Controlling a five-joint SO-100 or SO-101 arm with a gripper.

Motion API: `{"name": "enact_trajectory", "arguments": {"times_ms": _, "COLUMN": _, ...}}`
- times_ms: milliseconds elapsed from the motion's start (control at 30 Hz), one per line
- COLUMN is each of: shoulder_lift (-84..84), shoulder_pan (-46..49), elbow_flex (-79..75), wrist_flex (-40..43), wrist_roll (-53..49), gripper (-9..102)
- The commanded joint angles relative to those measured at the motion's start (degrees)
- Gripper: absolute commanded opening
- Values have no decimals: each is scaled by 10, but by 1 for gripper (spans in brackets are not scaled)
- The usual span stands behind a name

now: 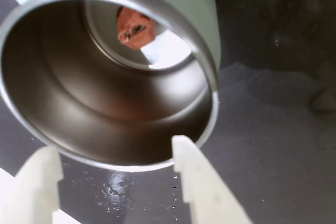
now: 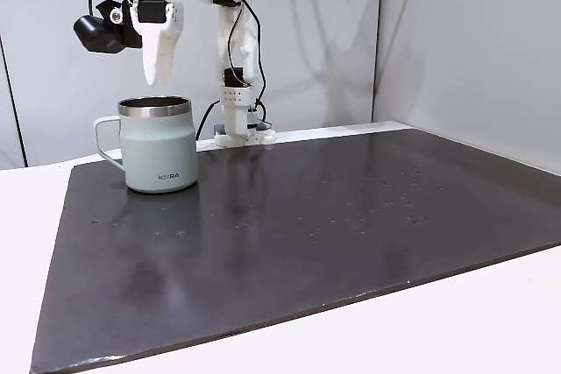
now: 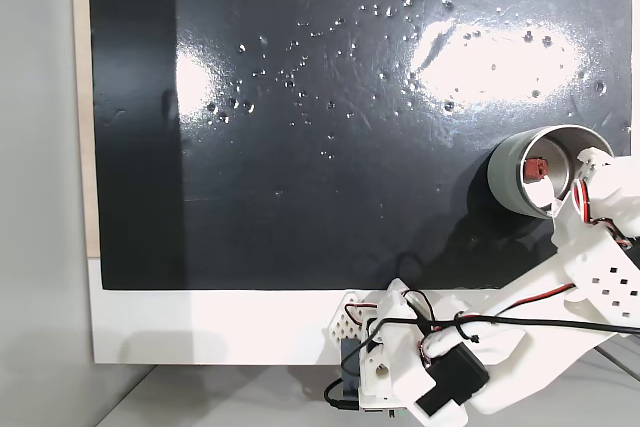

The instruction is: Grasp a cube and put it in the cup.

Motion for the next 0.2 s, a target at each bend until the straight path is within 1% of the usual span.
{"name": "enact_trajectory", "arguments": {"times_ms": 0, "shoulder_lift": 9, "shoulder_pan": -1, "elbow_flex": 4, "wrist_flex": -11, "wrist_roll": 2, "gripper": 22}}
{"name": "enact_trajectory", "arguments": {"times_ms": 167, "shoulder_lift": 10, "shoulder_pan": -4, "elbow_flex": 16, "wrist_flex": -12, "wrist_roll": 3, "gripper": 21}}
